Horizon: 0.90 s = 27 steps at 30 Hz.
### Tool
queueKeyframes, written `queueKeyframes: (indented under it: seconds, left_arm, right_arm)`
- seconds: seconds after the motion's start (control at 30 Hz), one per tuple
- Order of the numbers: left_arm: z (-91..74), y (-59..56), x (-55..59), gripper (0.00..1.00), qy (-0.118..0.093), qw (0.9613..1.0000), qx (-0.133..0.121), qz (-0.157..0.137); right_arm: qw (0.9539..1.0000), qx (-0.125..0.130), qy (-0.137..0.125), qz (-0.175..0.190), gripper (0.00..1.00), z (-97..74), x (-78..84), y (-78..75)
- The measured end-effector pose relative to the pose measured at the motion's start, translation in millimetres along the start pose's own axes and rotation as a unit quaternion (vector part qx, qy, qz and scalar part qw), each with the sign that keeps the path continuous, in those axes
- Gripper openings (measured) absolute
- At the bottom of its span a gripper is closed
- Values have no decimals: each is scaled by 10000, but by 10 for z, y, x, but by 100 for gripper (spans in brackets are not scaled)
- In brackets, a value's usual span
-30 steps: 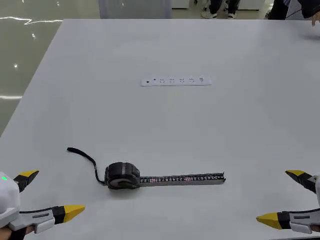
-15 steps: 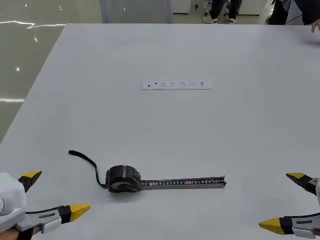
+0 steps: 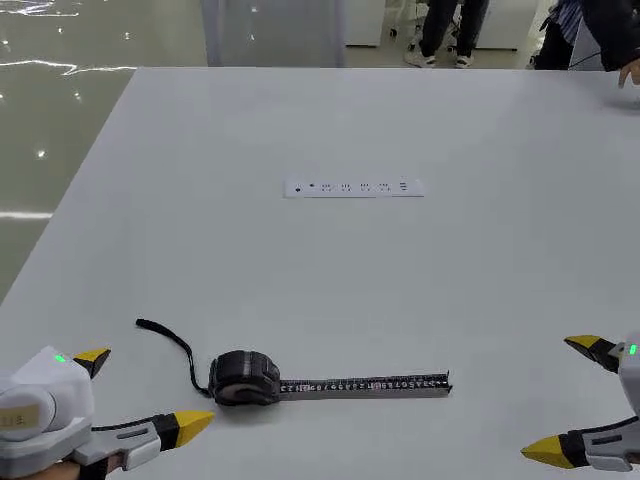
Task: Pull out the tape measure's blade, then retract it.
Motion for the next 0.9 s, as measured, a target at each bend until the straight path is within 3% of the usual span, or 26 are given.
queueKeyframes:
  seconds: [0.2, 0.37, 0.57, 0.77, 0.9]
  left_arm:
    - [111, -150, -21, 99, 133, 9999, -20, 3]
    - [221, -282, -44, 99, 112, 9999, 53, 23]
    - [340, -345, -75, 99, 69, 10000, 24, -49]
    - [452, -367, -110, 99, -50, 9996, -184, -194]
    - [513, -422, -98, 99, -78, 9991, -126, -406]
  right_arm:
    - [9994, -167, 77, -295, 99, 43, -92, -89]
    - [9977, -309, 227, -566, 99, 122, -141, -147]
    - [9946, -585, 307, -803, 99, 220, -242, -169]
    - [9922, -743, 361, -929, 99, 356, -292, -212]
    - [9911, -904, 211, -953, 99, 433, -325, -186]
Point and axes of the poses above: the centre of the closed fingertips' face, and the gripper's own axes: z roughly forward along the fingers, y roughly to its left, x roughly out of its underside, the point moved 3 cm from there along -z, roughly backward along the fingers, and after that the axes turned 12 degrees about -z, right-handed, at the moved point
